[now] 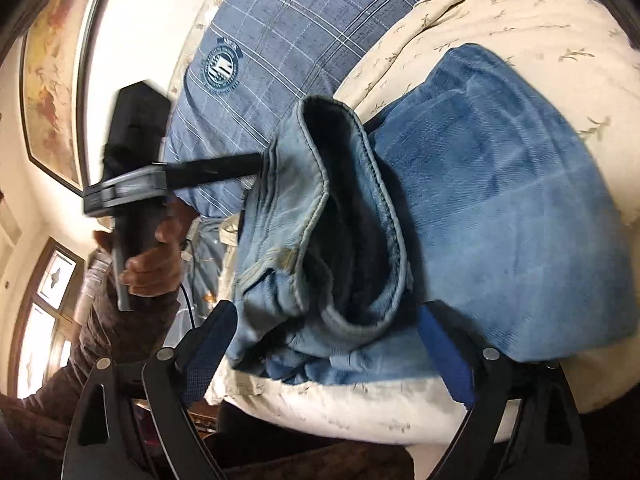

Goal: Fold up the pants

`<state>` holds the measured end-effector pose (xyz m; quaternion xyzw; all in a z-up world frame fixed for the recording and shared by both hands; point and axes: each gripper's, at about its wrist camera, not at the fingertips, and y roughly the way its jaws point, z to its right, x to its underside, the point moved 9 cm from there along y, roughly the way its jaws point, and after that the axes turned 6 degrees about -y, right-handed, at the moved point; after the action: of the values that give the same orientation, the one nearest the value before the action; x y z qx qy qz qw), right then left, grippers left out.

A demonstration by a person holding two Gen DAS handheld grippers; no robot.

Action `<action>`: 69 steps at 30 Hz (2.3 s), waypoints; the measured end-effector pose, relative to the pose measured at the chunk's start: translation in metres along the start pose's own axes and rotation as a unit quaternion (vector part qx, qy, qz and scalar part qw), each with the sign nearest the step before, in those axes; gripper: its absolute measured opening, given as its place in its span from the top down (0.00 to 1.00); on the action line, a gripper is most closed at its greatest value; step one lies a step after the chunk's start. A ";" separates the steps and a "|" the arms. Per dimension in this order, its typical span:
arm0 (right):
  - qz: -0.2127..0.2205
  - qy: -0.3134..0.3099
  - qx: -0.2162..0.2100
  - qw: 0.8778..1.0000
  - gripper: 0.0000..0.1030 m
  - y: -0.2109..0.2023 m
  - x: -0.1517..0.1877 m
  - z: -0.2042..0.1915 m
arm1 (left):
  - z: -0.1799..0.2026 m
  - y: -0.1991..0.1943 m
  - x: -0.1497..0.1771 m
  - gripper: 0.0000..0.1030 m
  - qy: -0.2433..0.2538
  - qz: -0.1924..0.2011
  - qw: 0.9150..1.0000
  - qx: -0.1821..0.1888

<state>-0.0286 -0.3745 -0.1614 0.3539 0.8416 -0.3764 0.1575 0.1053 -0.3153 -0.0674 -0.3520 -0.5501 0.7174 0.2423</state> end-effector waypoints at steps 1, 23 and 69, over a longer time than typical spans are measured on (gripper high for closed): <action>-0.003 -0.010 0.004 1.000 0.19 0.003 -0.001 -0.003 | -0.001 0.003 0.000 0.20 0.000 0.009 1.000 -0.004; -0.010 0.004 0.035 0.999 0.60 0.007 0.001 0.031 | 0.046 0.006 -0.013 0.32 0.068 0.099 0.988 -0.100; 0.074 -0.059 -0.004 0.996 0.73 -0.043 -0.036 -0.019 | 0.061 -0.039 -0.021 0.58 0.091 0.093 0.991 -0.030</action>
<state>-0.0346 -0.3973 -0.1069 0.3917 0.8038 -0.3807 0.2355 0.0698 -0.3580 -0.0158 -0.4727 -0.5115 0.6853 0.2128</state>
